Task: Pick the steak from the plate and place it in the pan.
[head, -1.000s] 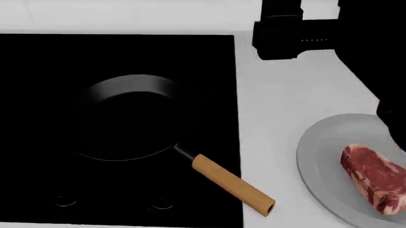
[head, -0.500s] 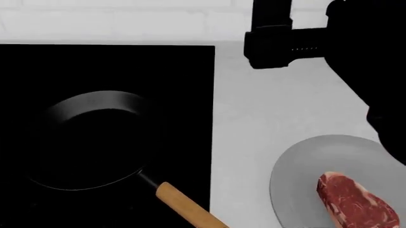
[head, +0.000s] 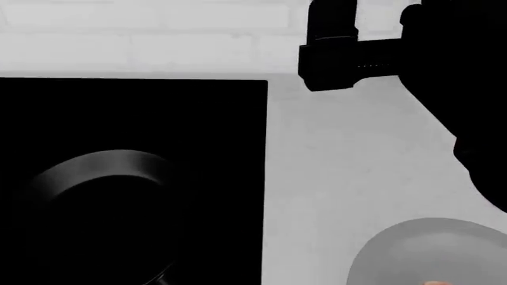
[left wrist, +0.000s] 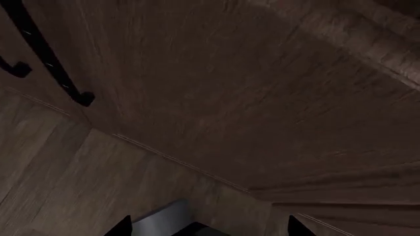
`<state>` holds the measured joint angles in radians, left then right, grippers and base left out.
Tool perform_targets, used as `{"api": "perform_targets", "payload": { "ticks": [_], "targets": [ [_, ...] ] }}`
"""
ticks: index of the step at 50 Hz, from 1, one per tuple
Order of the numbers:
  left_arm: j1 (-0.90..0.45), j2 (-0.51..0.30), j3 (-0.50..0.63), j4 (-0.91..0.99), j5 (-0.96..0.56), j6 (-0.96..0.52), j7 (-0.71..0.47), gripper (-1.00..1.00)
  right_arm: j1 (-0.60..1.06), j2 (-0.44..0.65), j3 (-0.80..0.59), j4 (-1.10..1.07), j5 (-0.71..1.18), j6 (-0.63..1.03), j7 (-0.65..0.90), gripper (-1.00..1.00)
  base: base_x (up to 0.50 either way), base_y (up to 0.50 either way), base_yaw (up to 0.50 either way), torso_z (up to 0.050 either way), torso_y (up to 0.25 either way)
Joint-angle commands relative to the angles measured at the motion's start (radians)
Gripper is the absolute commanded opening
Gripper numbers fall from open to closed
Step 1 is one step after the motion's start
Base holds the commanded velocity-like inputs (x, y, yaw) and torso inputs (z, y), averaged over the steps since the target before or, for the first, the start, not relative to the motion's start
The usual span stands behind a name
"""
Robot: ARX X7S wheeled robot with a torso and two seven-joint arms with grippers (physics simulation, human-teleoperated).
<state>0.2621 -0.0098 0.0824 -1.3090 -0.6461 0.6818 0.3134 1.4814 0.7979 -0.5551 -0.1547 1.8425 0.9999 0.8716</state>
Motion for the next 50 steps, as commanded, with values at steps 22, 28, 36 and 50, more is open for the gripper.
{"api": "perform_targets", "payload": {
  "ticks": [22,28,36,50],
  "targets": [
    [0.002,0.009,-0.005,0.001,-0.002,-0.002,0.009,1.0,0.103,0.121,-0.105,-0.03,0.329,0.169,0.197,1.0,0.01,0.0,0.0,0.0,0.0],
    [0.002,0.009,0.0,0.001,-0.011,0.001,0.011,1.0,0.146,0.179,-0.149,-0.044,0.419,0.239,0.23,1.0,0.0,0.0,0.0,0.0,0.0],
    [0.002,0.009,0.001,0.001,-0.009,0.002,0.011,1.0,0.171,0.243,-0.197,-0.083,0.527,0.295,0.256,1.0,0.0,0.0,0.0,0.0,0.0],
    [0.002,0.009,-0.001,0.001,-0.009,0.0,0.014,1.0,0.132,0.334,-0.226,-0.131,0.58,0.351,0.227,1.0,0.0,0.0,0.0,0.0,0.0]
  ]
}}
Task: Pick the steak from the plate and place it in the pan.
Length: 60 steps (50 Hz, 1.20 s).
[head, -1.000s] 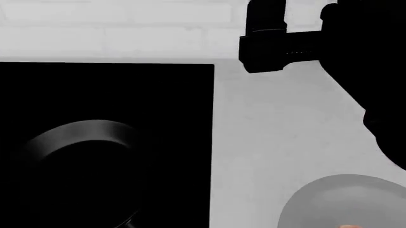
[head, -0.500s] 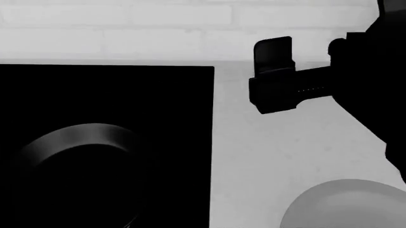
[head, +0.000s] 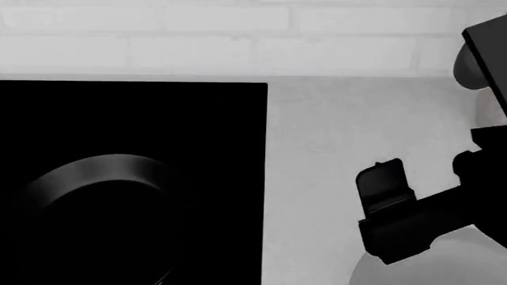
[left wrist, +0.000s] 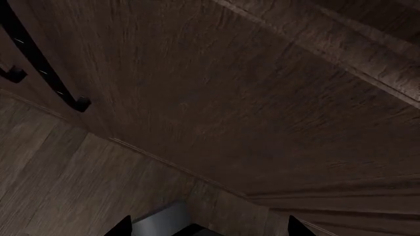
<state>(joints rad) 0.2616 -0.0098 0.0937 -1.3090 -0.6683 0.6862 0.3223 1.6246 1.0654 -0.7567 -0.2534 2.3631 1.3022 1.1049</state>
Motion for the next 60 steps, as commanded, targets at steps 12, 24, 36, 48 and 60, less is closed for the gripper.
{"api": "perform_targets", "payload": {
  "ticks": [12,24,36,48,60],
  "targets": [
    [0.003,0.009,-0.009,0.001,0.005,-0.004,0.006,1.0,-0.12,0.165,-0.016,-0.093,0.041,0.04,-0.063,1.0,0.0,0.0,0.0,0.0,0.0],
    [0.002,0.009,-0.007,0.001,-0.001,-0.006,0.008,1.0,-0.206,0.239,-0.026,-0.136,0.005,0.025,-0.1,1.0,0.0,0.0,0.0,0.0,0.0],
    [0.002,0.009,0.001,0.001,-0.014,-0.002,0.011,1.0,-0.353,0.321,0.006,-0.173,-0.138,-0.057,-0.266,1.0,0.0,0.0,0.0,0.0,0.0],
    [0.003,0.009,0.003,0.001,-0.014,0.002,0.008,1.0,-0.427,0.365,0.008,-0.199,-0.207,-0.131,-0.366,1.0,0.0,0.0,0.0,0.0,0.0],
    [0.003,0.009,0.0,0.001,-0.006,0.003,0.003,1.0,-0.479,0.368,0.0,-0.207,-0.274,-0.185,-0.433,1.0,0.0,0.0,0.0,0.0,0.0]
  ]
}}
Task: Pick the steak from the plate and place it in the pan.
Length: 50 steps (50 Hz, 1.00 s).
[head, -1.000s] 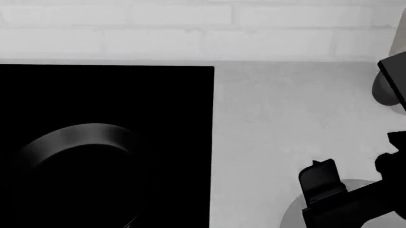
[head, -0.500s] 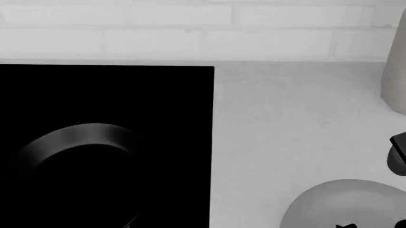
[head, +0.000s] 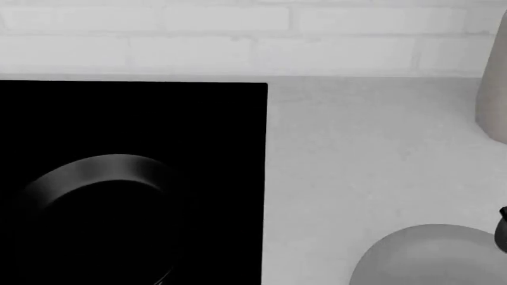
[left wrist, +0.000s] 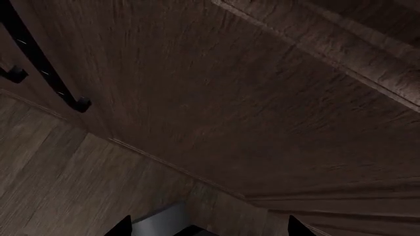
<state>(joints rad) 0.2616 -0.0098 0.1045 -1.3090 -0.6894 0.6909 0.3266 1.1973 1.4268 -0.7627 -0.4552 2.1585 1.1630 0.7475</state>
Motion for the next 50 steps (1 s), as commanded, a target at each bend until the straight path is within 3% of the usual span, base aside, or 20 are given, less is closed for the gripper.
{"api": "perform_targets", "payload": {
  "ticks": [1,50],
  "targets": [
    [0.003,0.009,-0.011,0.001,0.016,-0.002,-0.001,1.0,-0.054,0.007,0.006,-0.004,-0.072,-0.049,-0.078,1.0,0.0,0.0,0.0,0.0,0.0],
    [0.003,0.009,-0.012,0.001,0.013,-0.006,0.002,1.0,-0.136,-0.048,-0.019,0.034,-0.182,-0.112,-0.158,1.0,0.0,0.0,0.0,0.0,0.0]
  ]
}}
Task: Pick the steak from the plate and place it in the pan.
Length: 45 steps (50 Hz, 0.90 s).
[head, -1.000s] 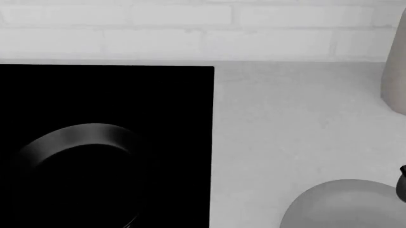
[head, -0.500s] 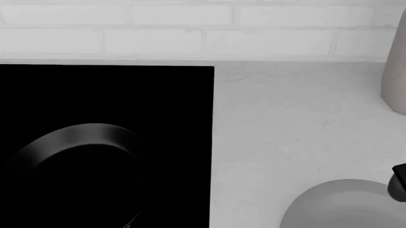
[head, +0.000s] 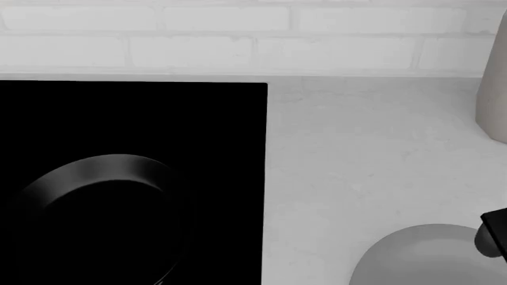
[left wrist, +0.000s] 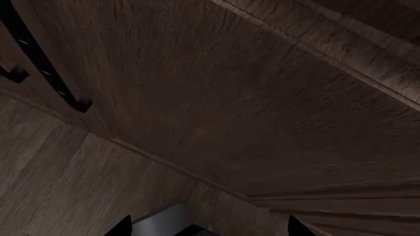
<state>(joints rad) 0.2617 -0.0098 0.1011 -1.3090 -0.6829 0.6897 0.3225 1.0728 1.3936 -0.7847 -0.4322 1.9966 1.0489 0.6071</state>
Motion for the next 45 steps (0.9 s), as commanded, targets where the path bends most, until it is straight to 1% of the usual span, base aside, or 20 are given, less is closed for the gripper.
{"api": "perform_targets", "payload": {
  "ticks": [1,15,16,30,39,45],
  "targets": [
    [0.003,0.009,-0.008,0.001,0.006,-0.004,0.006,1.0,-0.011,-0.014,0.004,0.01,-0.019,0.003,-0.019,1.0,0.0,0.0,0.0,0.0,0.0],
    [0.003,0.009,-0.009,0.001,0.007,-0.004,0.006,1.0,-0.027,-0.001,0.003,-0.009,-0.022,-0.004,-0.031,1.0,0.0,0.0,0.0,0.0,0.0],
    [0.003,0.009,-0.008,0.001,0.006,-0.004,0.005,1.0,-0.028,-0.001,0.004,-0.013,-0.033,-0.003,-0.038,-1.0,0.0,0.0,0.0,0.0,0.0],
    [0.003,0.009,-0.005,0.001,0.001,-0.002,0.004,1.0,-0.012,-0.009,0.018,-0.042,-0.059,0.009,-0.039,-1.0,0.0,0.0,0.0,0.0,0.0],
    [0.003,0.009,-0.005,0.001,0.001,-0.002,0.002,1.0,0.023,-0.015,0.032,-0.046,-0.036,0.042,-0.022,-1.0,0.0,0.0,0.0,0.0,0.0],
    [0.003,0.009,-0.004,0.001,0.001,-0.001,0.001,1.0,0.077,-0.026,0.044,-0.037,0.009,0.093,0.017,-1.0,0.0,0.0,0.0,0.0,0.002]
  ]
}}
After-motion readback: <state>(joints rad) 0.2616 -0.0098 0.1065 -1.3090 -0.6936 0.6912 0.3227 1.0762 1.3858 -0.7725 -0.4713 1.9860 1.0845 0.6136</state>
